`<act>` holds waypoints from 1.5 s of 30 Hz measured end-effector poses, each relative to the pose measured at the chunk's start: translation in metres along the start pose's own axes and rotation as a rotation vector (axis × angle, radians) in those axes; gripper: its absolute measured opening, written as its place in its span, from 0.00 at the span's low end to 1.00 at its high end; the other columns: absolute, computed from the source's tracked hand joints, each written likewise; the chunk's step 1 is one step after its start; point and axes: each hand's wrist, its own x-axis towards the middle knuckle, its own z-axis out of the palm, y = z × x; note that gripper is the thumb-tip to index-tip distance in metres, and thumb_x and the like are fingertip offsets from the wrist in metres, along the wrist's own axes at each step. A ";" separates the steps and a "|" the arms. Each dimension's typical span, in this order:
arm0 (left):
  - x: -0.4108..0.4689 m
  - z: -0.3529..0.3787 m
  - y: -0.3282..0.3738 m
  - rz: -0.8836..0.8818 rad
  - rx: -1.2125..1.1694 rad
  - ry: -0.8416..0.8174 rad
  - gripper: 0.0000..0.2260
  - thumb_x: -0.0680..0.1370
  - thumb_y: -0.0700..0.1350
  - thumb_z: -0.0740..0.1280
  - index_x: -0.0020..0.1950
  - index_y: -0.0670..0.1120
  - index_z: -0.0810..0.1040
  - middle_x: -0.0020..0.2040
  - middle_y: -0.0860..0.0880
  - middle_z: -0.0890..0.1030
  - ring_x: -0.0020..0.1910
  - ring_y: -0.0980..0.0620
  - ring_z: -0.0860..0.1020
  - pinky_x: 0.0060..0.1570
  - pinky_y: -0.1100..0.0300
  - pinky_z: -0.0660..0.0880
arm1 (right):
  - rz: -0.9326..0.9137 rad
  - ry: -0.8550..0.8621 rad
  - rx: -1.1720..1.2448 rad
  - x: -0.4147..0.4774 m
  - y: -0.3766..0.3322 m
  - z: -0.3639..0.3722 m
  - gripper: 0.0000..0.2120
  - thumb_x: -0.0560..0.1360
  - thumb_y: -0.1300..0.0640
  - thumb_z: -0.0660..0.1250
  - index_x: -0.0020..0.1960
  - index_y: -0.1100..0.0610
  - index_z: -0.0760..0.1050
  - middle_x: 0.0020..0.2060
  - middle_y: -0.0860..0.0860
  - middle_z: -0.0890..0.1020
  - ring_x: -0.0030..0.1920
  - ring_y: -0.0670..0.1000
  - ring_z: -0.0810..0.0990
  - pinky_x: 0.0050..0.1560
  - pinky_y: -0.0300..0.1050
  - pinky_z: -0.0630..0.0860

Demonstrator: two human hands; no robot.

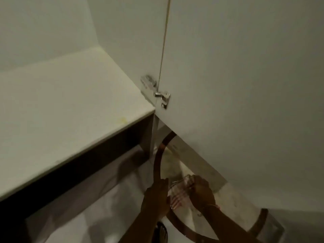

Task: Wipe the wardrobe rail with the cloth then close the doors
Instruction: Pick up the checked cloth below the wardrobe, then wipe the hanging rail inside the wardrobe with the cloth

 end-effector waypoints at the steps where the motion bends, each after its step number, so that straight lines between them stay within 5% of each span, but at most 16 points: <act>1: 0.016 0.019 -0.004 -0.025 0.003 -0.028 0.29 0.79 0.54 0.61 0.77 0.50 0.55 0.75 0.48 0.67 0.73 0.48 0.66 0.69 0.52 0.67 | 0.041 -0.029 0.003 0.017 0.014 0.014 0.20 0.79 0.54 0.59 0.69 0.56 0.70 0.67 0.57 0.75 0.67 0.58 0.73 0.66 0.52 0.72; 4: 0.052 0.059 -0.010 -0.146 -0.007 -0.068 0.30 0.79 0.53 0.61 0.78 0.49 0.54 0.74 0.46 0.67 0.72 0.46 0.67 0.67 0.52 0.69 | 0.160 -0.140 0.006 0.053 0.037 0.040 0.27 0.77 0.54 0.63 0.74 0.60 0.64 0.70 0.60 0.72 0.70 0.61 0.70 0.69 0.53 0.69; 9: 0.081 0.095 -0.011 -0.152 0.044 -0.022 0.21 0.78 0.49 0.60 0.71 0.48 0.67 0.65 0.46 0.74 0.66 0.45 0.72 0.64 0.52 0.70 | 0.226 -0.097 0.131 0.074 0.059 0.074 0.19 0.73 0.58 0.66 0.62 0.60 0.71 0.55 0.62 0.82 0.56 0.64 0.80 0.54 0.54 0.76; 17: 0.043 0.024 -0.001 -0.153 -0.140 0.066 0.14 0.78 0.50 0.61 0.62 0.49 0.75 0.59 0.48 0.79 0.59 0.49 0.78 0.57 0.57 0.74 | 0.185 0.043 0.457 0.038 0.018 0.034 0.08 0.77 0.61 0.66 0.54 0.64 0.77 0.49 0.64 0.83 0.51 0.65 0.81 0.52 0.57 0.78; 22: -0.037 -0.120 0.006 -0.104 -0.193 0.252 0.14 0.77 0.58 0.59 0.54 0.53 0.77 0.51 0.52 0.80 0.49 0.53 0.78 0.47 0.62 0.72 | 0.055 -0.043 0.840 -0.021 -0.091 -0.066 0.08 0.78 0.63 0.66 0.55 0.62 0.78 0.48 0.61 0.85 0.50 0.62 0.84 0.52 0.59 0.81; 27: -0.120 -0.296 -0.010 -0.086 -0.135 0.523 0.13 0.77 0.55 0.58 0.55 0.53 0.77 0.52 0.53 0.81 0.49 0.51 0.78 0.47 0.57 0.73 | -0.247 -0.148 0.926 -0.065 -0.243 -0.185 0.07 0.76 0.64 0.67 0.53 0.60 0.80 0.47 0.59 0.86 0.43 0.54 0.86 0.42 0.48 0.82; 36: -0.279 -0.609 -0.020 0.039 -0.054 1.086 0.13 0.78 0.56 0.60 0.45 0.52 0.81 0.40 0.54 0.83 0.39 0.56 0.80 0.41 0.54 0.76 | -0.867 -0.138 1.104 -0.182 -0.526 -0.385 0.12 0.70 0.56 0.72 0.53 0.53 0.79 0.41 0.55 0.87 0.37 0.52 0.85 0.31 0.45 0.79; 39: -0.306 -0.668 -0.011 0.040 0.039 1.144 0.14 0.76 0.58 0.60 0.40 0.50 0.78 0.35 0.55 0.81 0.37 0.56 0.79 0.40 0.54 0.75 | -0.990 -0.086 1.159 -0.210 -0.576 -0.425 0.13 0.66 0.54 0.73 0.50 0.52 0.79 0.33 0.53 0.86 0.31 0.51 0.82 0.27 0.44 0.76; 45: -0.362 -0.832 0.028 0.085 0.282 1.397 0.15 0.75 0.60 0.59 0.41 0.51 0.78 0.35 0.55 0.81 0.35 0.56 0.78 0.38 0.54 0.75 | -1.261 -0.092 1.329 -0.255 -0.698 -0.543 0.09 0.72 0.57 0.70 0.50 0.59 0.79 0.41 0.59 0.86 0.39 0.57 0.84 0.30 0.46 0.79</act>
